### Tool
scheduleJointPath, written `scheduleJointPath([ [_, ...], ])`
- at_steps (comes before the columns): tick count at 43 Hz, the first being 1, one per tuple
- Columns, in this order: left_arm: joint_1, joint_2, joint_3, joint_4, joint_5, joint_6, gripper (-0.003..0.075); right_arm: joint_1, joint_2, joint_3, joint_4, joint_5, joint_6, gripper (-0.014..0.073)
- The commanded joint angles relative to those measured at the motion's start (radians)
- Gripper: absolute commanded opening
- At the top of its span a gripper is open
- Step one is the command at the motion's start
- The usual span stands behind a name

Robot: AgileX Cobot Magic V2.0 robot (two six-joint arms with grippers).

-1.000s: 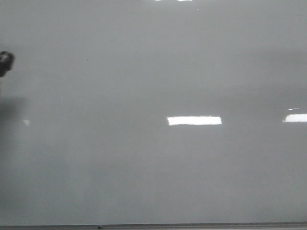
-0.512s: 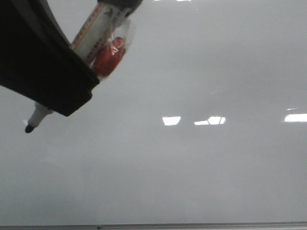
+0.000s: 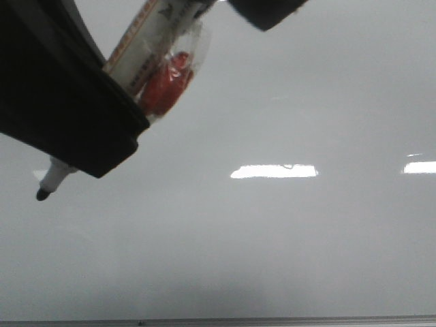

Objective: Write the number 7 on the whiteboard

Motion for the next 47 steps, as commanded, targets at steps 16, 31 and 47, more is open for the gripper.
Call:
scheduleJointPath([
  [16,-0.007,-0.024,-0.034,-0.037,-0.094,-0.015,-0.0020,0.054,0.045,-0.068,0.046,-0.040,-0.015,0.0139],
  [31,-0.007,-0.081,-0.034,-0.026,-0.145,-0.019,0.0375,0.053,0.045,-0.068,-0.012,-0.034,-0.015,-0.0060],
  [47,0.010,-0.364,0.110,-0.017,-0.184,-0.019,0.0033,-0.047,-0.008,0.012,-0.073,-0.200,0.019,-0.0060],
])
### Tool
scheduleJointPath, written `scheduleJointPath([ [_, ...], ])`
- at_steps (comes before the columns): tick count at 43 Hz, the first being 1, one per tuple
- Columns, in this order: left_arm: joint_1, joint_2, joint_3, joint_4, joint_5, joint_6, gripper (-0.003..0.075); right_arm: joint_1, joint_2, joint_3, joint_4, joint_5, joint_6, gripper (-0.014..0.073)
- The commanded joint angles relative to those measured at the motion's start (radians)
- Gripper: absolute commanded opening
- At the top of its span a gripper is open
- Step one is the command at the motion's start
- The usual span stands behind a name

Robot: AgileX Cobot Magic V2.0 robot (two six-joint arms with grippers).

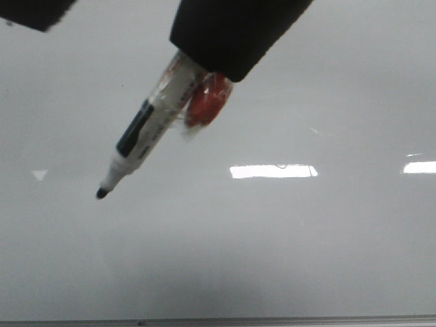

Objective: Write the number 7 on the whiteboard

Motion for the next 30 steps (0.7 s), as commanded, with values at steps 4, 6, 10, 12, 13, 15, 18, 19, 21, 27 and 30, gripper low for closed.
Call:
scheduleJointPath([
  [4,0.012,-0.227,0.102,-0.029,-0.075,-0.032,-0.0021,-0.091,-0.097,0.092,0.036,-0.254,0.037,-0.0060],
  [6,0.012,-0.309,0.138,-0.029,-0.100,-0.069,-0.0020,-0.116,-0.121,0.137,0.055,-0.329,0.038,-0.0060],
  [10,0.012,-0.432,0.205,-0.029,-0.149,-0.118,-0.0020,-0.147,-0.163,0.216,0.106,-0.485,0.038,-0.0060],
  [12,0.012,-0.498,0.238,-0.029,-0.176,-0.142,-0.0020,-0.148,-0.173,0.257,0.142,-0.559,0.038,-0.0060],
  [13,0.012,-0.528,0.250,-0.029,-0.186,-0.157,-0.0020,-0.148,-0.173,0.272,0.160,-0.592,0.038,-0.0060],
  [15,0.012,-0.572,0.272,-0.029,-0.199,-0.170,-0.0020,-0.148,-0.171,0.286,0.190,-0.619,0.038,-0.0060],
  [18,0.012,-0.623,0.292,-0.033,-0.200,-0.181,-0.0020,-0.146,-0.152,0.284,0.219,-0.635,0.035,-0.0060],
  [19,0.012,-0.636,0.292,-0.038,-0.200,-0.181,-0.0020,-0.146,-0.147,0.281,0.222,-0.643,0.034,-0.0060],
  [21,0.012,-0.652,0.295,-0.039,-0.200,-0.181,-0.0020,-0.146,-0.118,0.262,0.221,-0.645,0.031,-0.0060],
  [27,0.012,-0.652,0.295,-0.039,-0.202,-0.181,-0.0020,-0.146,0.010,0.133,0.221,-0.659,0.029,-0.0060],
  [30,0.012,-0.652,0.295,-0.039,-0.202,-0.181,-0.0020,-0.146,0.092,0.052,0.221,-0.655,0.024,-0.0060],
])
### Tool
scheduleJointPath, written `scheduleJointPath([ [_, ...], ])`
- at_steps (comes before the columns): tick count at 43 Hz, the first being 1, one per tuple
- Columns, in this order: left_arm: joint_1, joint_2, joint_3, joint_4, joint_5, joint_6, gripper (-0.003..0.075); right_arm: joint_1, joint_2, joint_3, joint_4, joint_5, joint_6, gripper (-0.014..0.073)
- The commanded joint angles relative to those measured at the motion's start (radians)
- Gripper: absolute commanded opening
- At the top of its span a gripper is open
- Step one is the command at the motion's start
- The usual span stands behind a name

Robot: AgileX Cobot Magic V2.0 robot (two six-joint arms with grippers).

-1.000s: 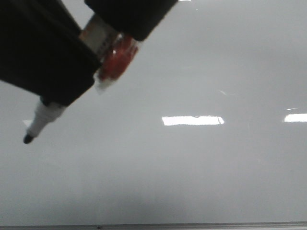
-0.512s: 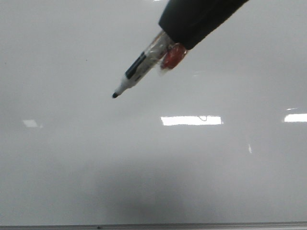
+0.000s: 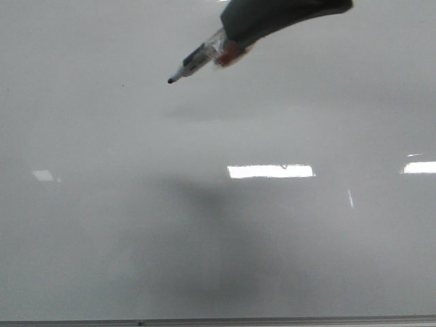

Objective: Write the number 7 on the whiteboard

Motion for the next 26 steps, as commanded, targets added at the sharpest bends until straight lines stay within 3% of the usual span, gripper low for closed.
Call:
scheduleJointPath([
  [1,0.001,0.011,-0.024,-0.030,-0.077,-0.012,-0.0020,-0.004,0.072,-0.130,0.025,-0.054,-0.015,-0.0060],
  [10,0.001,0.011,-0.024,-0.030,-0.077,-0.012,-0.0020,-0.004,0.255,-0.287,0.025,-0.040,-0.015,-0.0060],
  [20,0.001,0.011,-0.024,-0.030,-0.077,-0.012,-0.0020,-0.012,0.296,-0.307,0.027,-0.078,-0.015,-0.0060],
  [26,0.001,0.011,-0.024,-0.030,-0.077,-0.012,-0.0020,-0.070,0.293,-0.307,0.027,-0.058,-0.015,-0.0060],
])
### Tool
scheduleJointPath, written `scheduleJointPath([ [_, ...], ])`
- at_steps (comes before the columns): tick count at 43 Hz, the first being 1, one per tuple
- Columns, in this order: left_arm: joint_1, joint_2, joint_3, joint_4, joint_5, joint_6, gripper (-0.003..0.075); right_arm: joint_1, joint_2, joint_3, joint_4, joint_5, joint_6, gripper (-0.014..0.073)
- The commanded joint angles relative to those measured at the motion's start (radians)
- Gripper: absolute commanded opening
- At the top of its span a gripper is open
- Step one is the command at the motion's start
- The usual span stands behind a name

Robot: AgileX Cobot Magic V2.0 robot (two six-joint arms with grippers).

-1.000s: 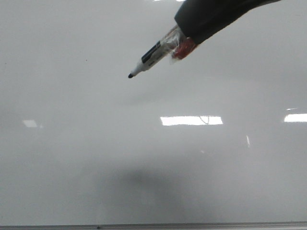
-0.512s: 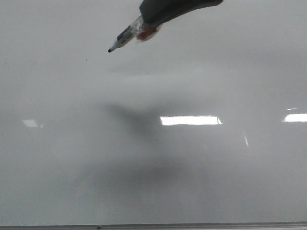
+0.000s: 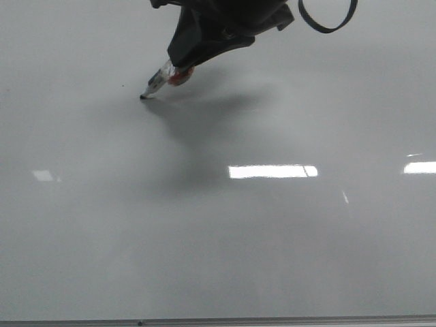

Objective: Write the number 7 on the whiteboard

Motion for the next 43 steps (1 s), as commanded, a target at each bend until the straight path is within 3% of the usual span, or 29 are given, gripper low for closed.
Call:
scheduleJointPath([
  [1,0.001,0.011,-0.024,-0.028,-0.077,-0.010,-0.0020,-0.047,-0.051,-0.036,0.019,-0.036,-0.012,-0.0060],
  [12,0.001,0.011,-0.024,-0.026,-0.077,-0.010,-0.0020,-0.205,-0.138,0.067,0.015,-0.029,-0.015,-0.0060],
  [17,0.001,0.011,-0.024,-0.026,-0.078,-0.010,-0.0020,-0.221,-0.146,0.098,0.015,-0.024,-0.031,-0.0060],
  [27,0.001,0.011,-0.024,-0.026,-0.080,-0.010,-0.0020,-0.150,-0.118,0.179,0.015,-0.051,-0.032,-0.0060],
  [37,0.001,0.011,-0.024,-0.026,-0.080,-0.010,-0.0020,-0.071,0.026,0.193,0.024,-0.074,-0.032,-0.0060],
  [43,0.001,0.011,-0.024,-0.026,-0.080,-0.010,-0.0020,-0.015,-0.035,0.193,0.024,-0.044,-0.073,-0.0060],
])
